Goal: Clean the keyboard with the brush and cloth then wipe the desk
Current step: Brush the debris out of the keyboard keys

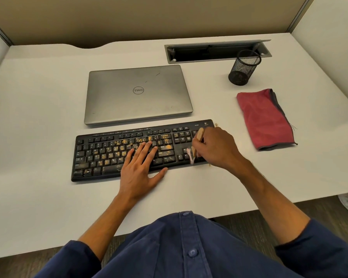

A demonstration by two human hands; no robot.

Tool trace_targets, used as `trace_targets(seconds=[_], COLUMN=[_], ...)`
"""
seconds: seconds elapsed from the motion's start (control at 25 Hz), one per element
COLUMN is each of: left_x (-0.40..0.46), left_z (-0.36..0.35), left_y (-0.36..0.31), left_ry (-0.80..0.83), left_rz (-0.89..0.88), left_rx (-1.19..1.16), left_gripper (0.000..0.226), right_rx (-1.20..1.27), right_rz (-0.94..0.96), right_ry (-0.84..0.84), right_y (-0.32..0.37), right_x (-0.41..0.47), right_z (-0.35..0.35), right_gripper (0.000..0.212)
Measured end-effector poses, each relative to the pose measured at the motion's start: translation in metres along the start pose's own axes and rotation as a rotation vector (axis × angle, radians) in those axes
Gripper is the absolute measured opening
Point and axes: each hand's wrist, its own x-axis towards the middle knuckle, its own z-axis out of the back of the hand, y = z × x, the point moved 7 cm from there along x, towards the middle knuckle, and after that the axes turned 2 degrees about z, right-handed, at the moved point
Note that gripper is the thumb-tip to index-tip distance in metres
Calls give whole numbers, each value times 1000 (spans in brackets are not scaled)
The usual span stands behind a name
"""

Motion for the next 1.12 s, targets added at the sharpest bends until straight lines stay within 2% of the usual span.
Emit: trace_targets(seconds=[0.24,0.48,0.68,0.76,1.04,1.12], left_x=[1,0,0,0,1,1], left_z=[2,2,3,2,4,4], left_y=[-1,-1,-1,-2,-2,-2], left_ry=[-7,0,-5,1,-14,-16], left_rz=[0,5,1,-1,3,3], left_rx=[-15,-5,-8,-5,-18,-14], left_gripper=[72,72,73,73,72,72], right_rx=[55,-12,87,88,-40,-19], right_rz=[123,100,71,60,75,89], right_ry=[-124,66,-142,-171,-54,-76], right_y=[19,15,17,21,21,20], right_x=[4,6,33,51,68,68], right_z=[8,-4,14,14,3,6], right_gripper=[44,46,44,44,40,42])
